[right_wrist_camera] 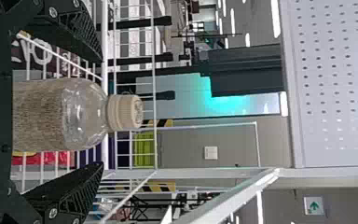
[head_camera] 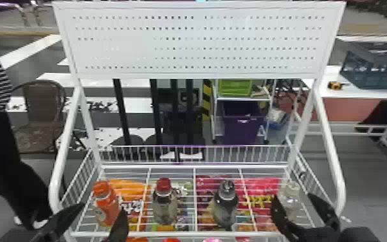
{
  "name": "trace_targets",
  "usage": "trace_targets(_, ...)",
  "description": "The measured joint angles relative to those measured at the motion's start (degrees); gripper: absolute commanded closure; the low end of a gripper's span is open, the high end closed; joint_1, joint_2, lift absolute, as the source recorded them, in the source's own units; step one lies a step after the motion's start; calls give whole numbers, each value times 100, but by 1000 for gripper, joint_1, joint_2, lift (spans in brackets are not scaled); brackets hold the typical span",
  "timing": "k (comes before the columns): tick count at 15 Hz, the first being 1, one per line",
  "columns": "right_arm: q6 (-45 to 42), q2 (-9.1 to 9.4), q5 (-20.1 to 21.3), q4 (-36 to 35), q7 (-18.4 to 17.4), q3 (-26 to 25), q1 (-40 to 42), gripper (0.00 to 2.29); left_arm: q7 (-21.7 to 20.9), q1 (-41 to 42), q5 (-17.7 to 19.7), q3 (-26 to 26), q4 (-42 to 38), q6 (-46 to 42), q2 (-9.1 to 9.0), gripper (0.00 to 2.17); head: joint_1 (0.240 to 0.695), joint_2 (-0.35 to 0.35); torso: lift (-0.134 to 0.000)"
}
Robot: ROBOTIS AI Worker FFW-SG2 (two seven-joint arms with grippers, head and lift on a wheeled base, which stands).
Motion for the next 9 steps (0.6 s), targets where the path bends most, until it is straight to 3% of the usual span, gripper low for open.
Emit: trace_targets(9,1886,11,102,-3338,-40,-225,1828,127,-79,180,33,70,-210,-94,14,130,499,0,0)
